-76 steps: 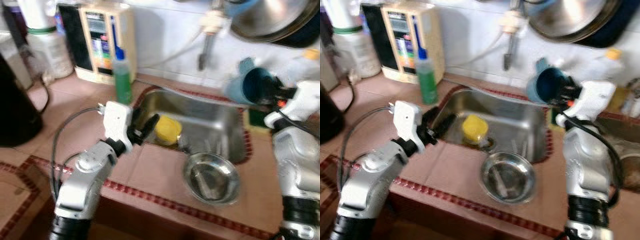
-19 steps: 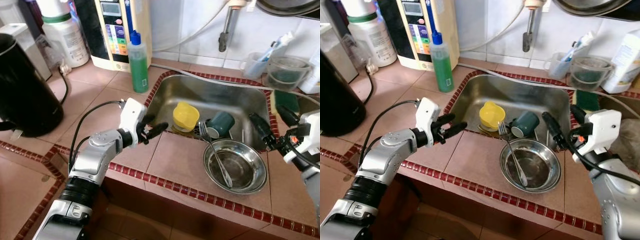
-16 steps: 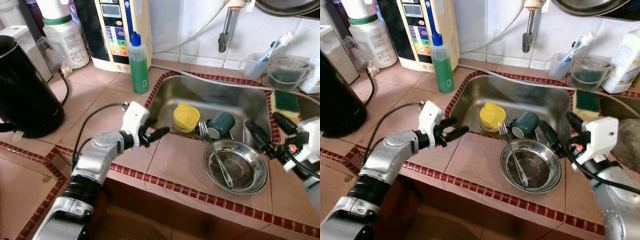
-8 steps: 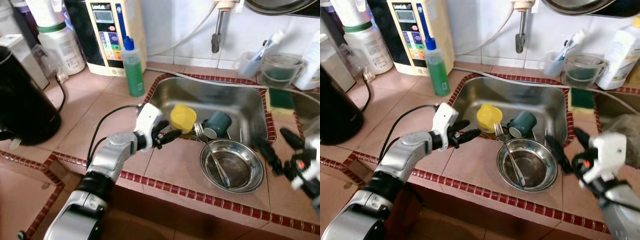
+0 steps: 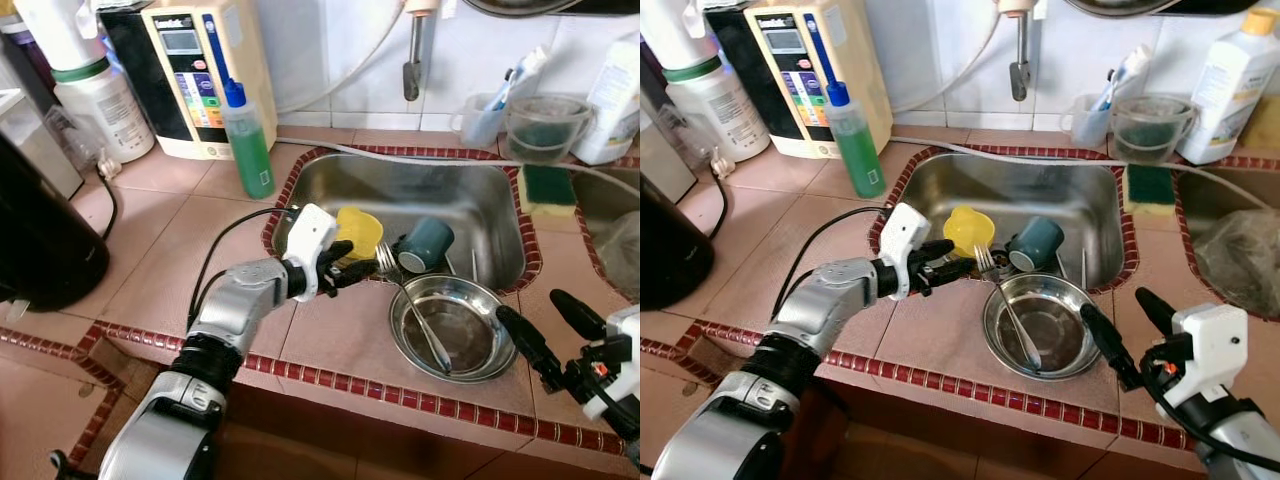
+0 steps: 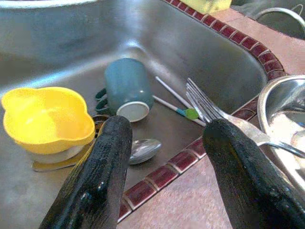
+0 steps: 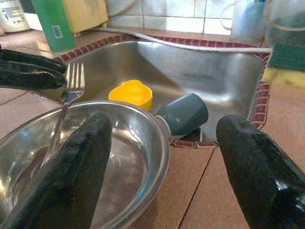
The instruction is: Kitchen organization
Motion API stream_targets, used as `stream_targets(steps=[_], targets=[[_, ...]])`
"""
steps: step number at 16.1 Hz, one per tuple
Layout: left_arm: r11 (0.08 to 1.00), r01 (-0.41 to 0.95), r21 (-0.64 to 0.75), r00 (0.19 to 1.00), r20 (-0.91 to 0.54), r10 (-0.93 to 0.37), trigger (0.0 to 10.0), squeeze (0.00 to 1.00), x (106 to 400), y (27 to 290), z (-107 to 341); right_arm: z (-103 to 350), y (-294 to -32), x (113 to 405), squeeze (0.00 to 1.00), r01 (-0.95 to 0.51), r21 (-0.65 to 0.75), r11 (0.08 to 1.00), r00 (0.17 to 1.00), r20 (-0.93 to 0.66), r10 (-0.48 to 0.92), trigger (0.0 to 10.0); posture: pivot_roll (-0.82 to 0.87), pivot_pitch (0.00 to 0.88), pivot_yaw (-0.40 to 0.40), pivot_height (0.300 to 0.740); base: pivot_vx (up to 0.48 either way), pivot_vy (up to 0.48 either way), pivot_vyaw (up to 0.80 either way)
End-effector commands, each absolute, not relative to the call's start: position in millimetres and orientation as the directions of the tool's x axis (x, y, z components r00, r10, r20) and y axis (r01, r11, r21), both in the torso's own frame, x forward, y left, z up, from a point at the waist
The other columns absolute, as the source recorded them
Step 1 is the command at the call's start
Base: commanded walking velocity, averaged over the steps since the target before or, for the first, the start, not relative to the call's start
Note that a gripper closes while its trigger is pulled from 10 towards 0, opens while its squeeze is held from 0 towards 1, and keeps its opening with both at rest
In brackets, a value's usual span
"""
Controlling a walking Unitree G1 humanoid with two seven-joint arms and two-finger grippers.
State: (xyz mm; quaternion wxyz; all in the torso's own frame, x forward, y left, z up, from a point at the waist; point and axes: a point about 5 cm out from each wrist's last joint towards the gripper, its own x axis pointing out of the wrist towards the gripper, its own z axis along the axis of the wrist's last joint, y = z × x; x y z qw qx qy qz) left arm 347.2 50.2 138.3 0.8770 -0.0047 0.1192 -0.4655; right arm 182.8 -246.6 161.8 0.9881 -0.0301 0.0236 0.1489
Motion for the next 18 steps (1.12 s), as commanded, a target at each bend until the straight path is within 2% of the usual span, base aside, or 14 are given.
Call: stream_targets(steps=[1, 9, 18], targets=[[0.563, 0.818, -0.121, 0.533, -0.210, -0.819, 10.0, 0.00, 349.5, 51.2, 141.8, 166.7, -242.9, 181.2, 0.00, -0.316, -0.056, 0.947, 0.949, -0.039, 0.314, 10.0, -0.28, 0.078, 0.169, 0.732, 0.000, 0.000, 0.00], [0.543, 0.814, -0.204, 0.514, -0.181, -0.839, 10.0, 0.00, 351.6, 53.9, 147.2, 167.6, -245.6, 182.3, 0.00, -0.314, -0.069, 0.947, 0.949, -0.042, 0.311, 10.0, -0.27, 0.078, 0.165, 0.732, 0.000, 0.000, 0.00], [0.477, 0.820, -0.317, 0.449, -0.162, -0.879, 10.0, 0.00, 344.7, 41.6, 151.6, 167.2, -245.3, 185.9, 0.00, -0.312, -0.076, 0.947, 0.950, -0.043, 0.310, 10.0, -0.26, 0.085, 0.166, 0.732, 0.000, 0.000, 0.00]])
